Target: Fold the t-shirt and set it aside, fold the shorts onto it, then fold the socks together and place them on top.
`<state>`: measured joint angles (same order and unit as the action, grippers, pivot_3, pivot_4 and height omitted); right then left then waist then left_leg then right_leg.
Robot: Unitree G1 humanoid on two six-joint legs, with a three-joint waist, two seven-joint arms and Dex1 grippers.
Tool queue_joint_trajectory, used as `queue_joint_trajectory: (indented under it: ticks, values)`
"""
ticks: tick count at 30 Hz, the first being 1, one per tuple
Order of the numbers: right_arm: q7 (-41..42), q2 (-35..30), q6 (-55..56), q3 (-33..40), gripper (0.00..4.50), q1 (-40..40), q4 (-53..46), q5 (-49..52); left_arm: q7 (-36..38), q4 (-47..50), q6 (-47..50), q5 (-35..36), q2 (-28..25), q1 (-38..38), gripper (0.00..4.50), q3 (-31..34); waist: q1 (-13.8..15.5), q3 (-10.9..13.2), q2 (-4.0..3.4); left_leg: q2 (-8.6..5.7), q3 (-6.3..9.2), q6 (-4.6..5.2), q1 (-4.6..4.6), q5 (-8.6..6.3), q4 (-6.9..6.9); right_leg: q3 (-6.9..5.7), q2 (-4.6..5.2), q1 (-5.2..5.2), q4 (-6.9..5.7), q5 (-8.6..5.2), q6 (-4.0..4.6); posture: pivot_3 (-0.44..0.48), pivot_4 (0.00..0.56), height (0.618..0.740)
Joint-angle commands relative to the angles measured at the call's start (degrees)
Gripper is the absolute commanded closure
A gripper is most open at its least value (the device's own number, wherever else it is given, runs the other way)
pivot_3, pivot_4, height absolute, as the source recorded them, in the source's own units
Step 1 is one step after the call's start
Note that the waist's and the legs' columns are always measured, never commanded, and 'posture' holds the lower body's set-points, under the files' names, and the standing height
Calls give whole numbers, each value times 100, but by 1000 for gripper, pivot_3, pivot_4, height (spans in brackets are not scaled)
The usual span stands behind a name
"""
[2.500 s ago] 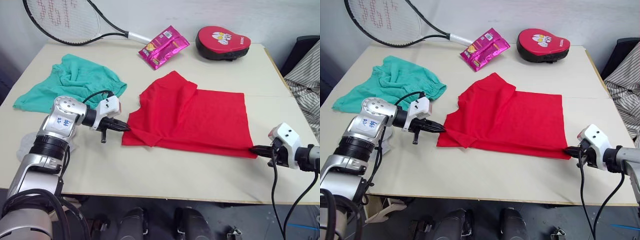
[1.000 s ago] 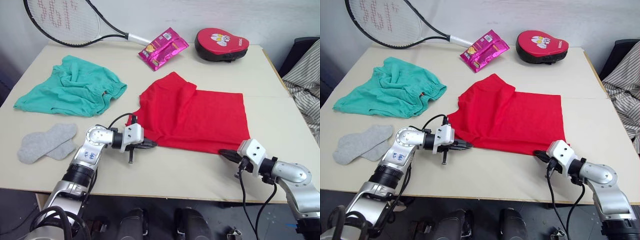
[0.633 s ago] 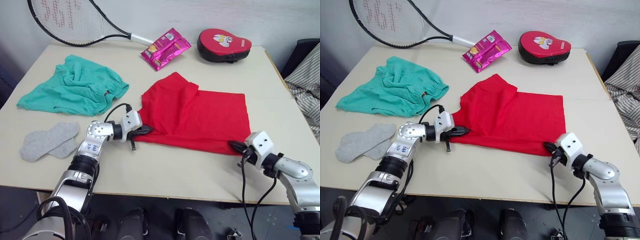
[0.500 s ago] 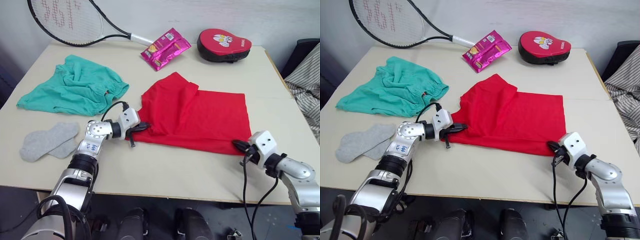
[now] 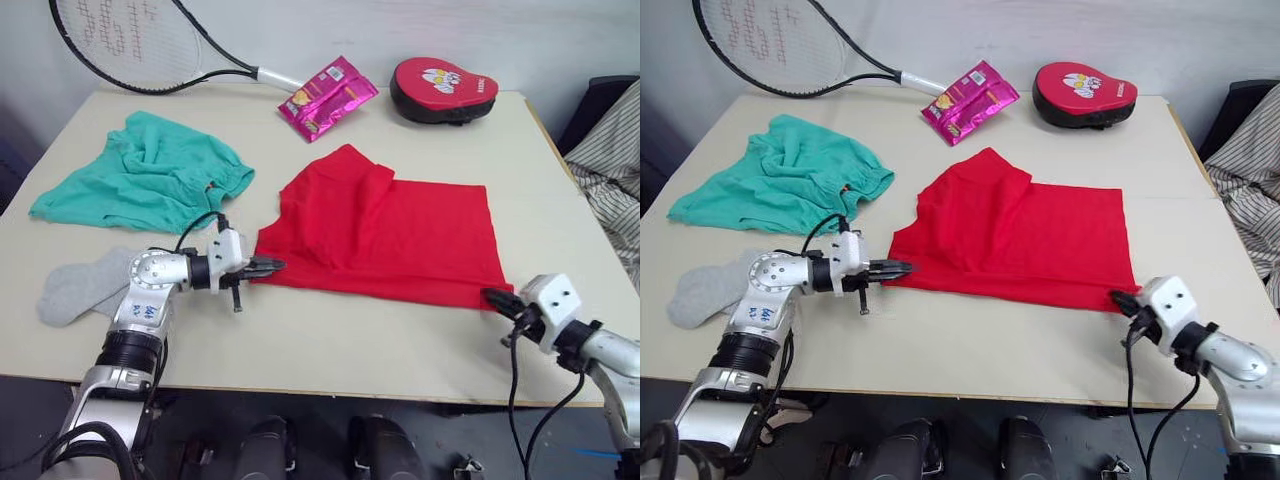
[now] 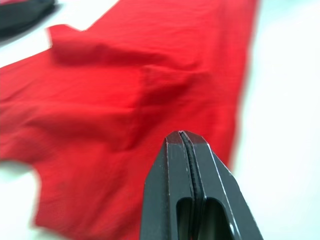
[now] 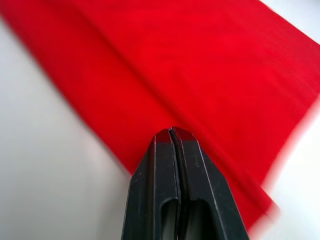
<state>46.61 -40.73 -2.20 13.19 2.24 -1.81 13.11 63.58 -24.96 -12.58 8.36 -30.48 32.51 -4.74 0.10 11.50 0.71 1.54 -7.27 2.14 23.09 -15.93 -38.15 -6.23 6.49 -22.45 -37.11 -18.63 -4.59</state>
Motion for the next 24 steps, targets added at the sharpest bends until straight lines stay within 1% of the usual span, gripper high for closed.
queue_joint_trajectory:
  ticks: [1, 5, 7, 9, 11, 14, 15, 16, 17, 18, 20, 23, 24]
  values:
    - [-189, 143, 137, -131, 4489, -205, 345, -174, -662, -169, 75, -490, 85, 3, 4500, -124, 3, 0, 0, -1, 0, 1, 1, -1, 0, 0, 2, 0, 1, 1, -1, 0, 150, 740]
    - [-332, 148, 373, -38, 4489, -304, 1007, -270, -1079, -530, 155, -757, -36, -99, 4500, -96, -16, -17, 10, -1, 0, 2, 0, -1, 1, -1, 3, -1, 1, 1, -2, 0, 150, 740]
    - [-406, 63, 466, 194, 4489, -209, 1308, -239, -1111, -579, 268, -697, -199, -248, 4500, 27, -21, -33, 14, 1, 0, 2, -3, -1, 2, -2, 3, 2, 1, 1, -1, 0, 150, 740]
    - [-469, -61, 556, 420, 4489, -68, 1584, -231, -764, -291, 592, -220, -295, -493, 4500, 239, -27, -66, 12, 1, 0, 2, -7, -1, 6, -2, 3, 6, 4, 1, -1, 0, 150, 740]
    - [-369, -209, 693, 557, 4489, 97, 1710, -207, -585, 30, 527, 100, -388, -684, 4500, 449, -33, -71, 13, 1, -2, 1, -19, -4, 12, 2, 4, 13, 9, 1, -1, 0, 150, 740]
    - [-83, -335, 669, 1008, 4489, 304, 1312, 308, -334, 565, 652, 573, -634, -907, 4500, 823, -24, -72, 16, 8, 7, -6, -42, -18, 16, -4, 4, 41, 23, -1, 2, 0, 150, 740]
    - [50, -397, 541, 1128, 4329, 358, 1099, 509, -143, 780, 692, 683, -763, -989, 4111, 854, -31, -72, 16, 9, 7, -6, -49, -23, 19, -3, 4, 48, 26, -2, 3, 0, 150, 740]
    - [205, -493, 552, 1182, 4144, 422, 919, 588, 73, 999, 648, 726, -893, -1083, 3943, 818, -34, -71, 15, 9, 7, -5, -49, -25, 20, -1, 4, 48, 26, -2, 3, 0, 150, 740]
    - [329, -583, 581, 1190, 3902, 482, 789, 592, 247, 1178, 613, 746, -998, -1169, 3639, 760, -34, -70, 12, 10, 8, -6, -49, -28, 20, 0, 5, 47, 26, -2, 4, 0, 150, 740]
    - [489, -692, 619, 1150, 3564, 565, 659, 560, 282, 1286, 413, 613, -1061, -1199, 3325, 671, -34, -67, 7, 10, 8, -6, -53, -28, 22, 2, 7, 49, 27, -2, 4, 0, 150, 740]
    - [777, -891, 806, 1026, 2827, 721, 439, 422, 214, 1448, 202, 419, -1063, -1182, 2687, 542, -29, -68, -1, 10, 6, -9, -69, -35, 28, 5, 8, 61, 33, -3, 6, 0, 150, 740]
    - [977, -1152, 762, 825, 1931, 833, 374, 200, -14, 1269, -141, -78, -960, -958, 1875, 240, -8, -68, -1, 9, 7, 3, -94, -46, 60, 1, 7, 84, 58, -5, 9, 0, 150, 740]
    - [1010, -1216, 847, 748, 1931, 831, 452, 84, -142, 1173, -240, -234, -910, -872, 1875, 172, -3, -68, -1, 8, 7, 7, -93, -42, 65, -3, 7, 83, 61, -5, 9, 0, 150, 740]
